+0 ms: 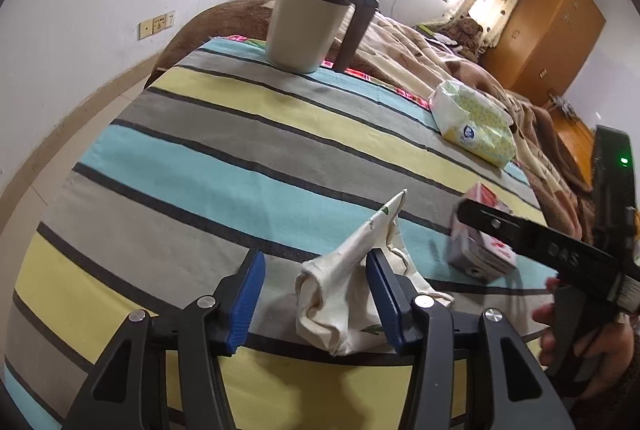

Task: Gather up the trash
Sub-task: 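Grasp the beige cloth bag with the left tool while the right tool grasps the red strawberry carton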

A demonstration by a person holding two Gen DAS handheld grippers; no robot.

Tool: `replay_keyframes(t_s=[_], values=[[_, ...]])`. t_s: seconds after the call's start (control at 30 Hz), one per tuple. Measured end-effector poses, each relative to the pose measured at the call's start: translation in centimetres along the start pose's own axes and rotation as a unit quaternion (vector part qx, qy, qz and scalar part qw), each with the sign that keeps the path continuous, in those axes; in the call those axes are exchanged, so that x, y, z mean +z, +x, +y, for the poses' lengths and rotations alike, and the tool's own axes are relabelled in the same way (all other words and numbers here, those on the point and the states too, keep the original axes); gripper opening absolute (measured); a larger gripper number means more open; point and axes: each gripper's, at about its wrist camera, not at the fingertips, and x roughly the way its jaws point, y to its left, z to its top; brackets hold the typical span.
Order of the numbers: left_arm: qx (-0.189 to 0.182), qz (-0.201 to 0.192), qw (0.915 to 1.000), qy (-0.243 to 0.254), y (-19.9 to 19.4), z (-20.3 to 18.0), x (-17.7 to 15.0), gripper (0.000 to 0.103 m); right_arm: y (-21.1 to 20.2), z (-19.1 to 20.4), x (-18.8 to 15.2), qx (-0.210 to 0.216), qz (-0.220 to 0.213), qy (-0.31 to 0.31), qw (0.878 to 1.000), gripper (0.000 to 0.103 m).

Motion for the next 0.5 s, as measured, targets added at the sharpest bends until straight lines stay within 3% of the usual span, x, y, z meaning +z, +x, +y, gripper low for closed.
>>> replay_keyframes(t_s=[0.2, 0.4, 0.5], values=[[-0.006, 0.008, 0.9999, 0.014, 0.0, -0.9, -0.4, 0.054, -1.4, -1.1, -1.5, 0.006, 0.015, -0.001, 1.000, 0.083], [-0.013, 0.009, 0.9998, 0.013, -0.5, -1.5, -1.2, 0.034, -2.9, -1.8, -2.7, -0.020, 0.015, -0.003, 1.000, 0.083], [-0.016, 0.006, 0.9998, 0.006, -1.0, -1.9, -1.8, 0.030, -3.8, -2.4, -3.4, -0.036, 0.005, 0.013, 0.999, 0.083]])
